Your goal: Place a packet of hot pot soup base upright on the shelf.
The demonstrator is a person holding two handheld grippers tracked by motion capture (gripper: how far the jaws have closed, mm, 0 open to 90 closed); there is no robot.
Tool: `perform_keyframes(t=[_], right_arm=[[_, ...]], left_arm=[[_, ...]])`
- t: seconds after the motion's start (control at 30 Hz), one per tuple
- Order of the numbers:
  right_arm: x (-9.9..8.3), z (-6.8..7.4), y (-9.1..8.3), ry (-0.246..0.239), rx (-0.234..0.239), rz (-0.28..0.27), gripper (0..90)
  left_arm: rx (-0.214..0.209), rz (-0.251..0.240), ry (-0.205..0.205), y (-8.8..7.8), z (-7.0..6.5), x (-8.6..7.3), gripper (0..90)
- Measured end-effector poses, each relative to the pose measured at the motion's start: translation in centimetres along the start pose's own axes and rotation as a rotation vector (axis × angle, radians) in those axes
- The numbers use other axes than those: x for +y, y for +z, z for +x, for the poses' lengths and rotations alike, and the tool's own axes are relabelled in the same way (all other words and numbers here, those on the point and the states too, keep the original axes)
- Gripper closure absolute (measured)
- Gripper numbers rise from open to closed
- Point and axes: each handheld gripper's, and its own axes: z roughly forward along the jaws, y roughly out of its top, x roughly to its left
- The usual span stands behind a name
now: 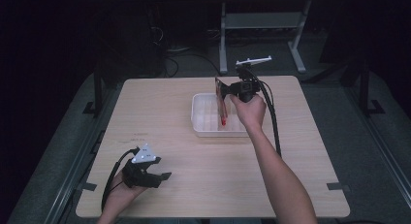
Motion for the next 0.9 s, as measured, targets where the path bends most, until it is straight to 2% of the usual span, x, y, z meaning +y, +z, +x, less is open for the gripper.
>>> perform_keyframes(t=[0.43,0.77,0.9], right_arm=[[-0.1,-0.2,1.4,0.018,-0.011,0.002,89.4],[-0.4,0.0,2.0,-0.017,-0.043,0.023,89.2],[-0.6,-0.3,1.9,-0.020,-0.051,0.027,89.0]], left_arm=[[0.002,-0.004,-0.002,-0.1,0.1,-0.1,31.2],[0.000,-0.007,-0.005,-0.1,0.1,-0.1,31.2],[0.000,-0.004,-0.005,-0.1,0.1,-0.1,31.2]])
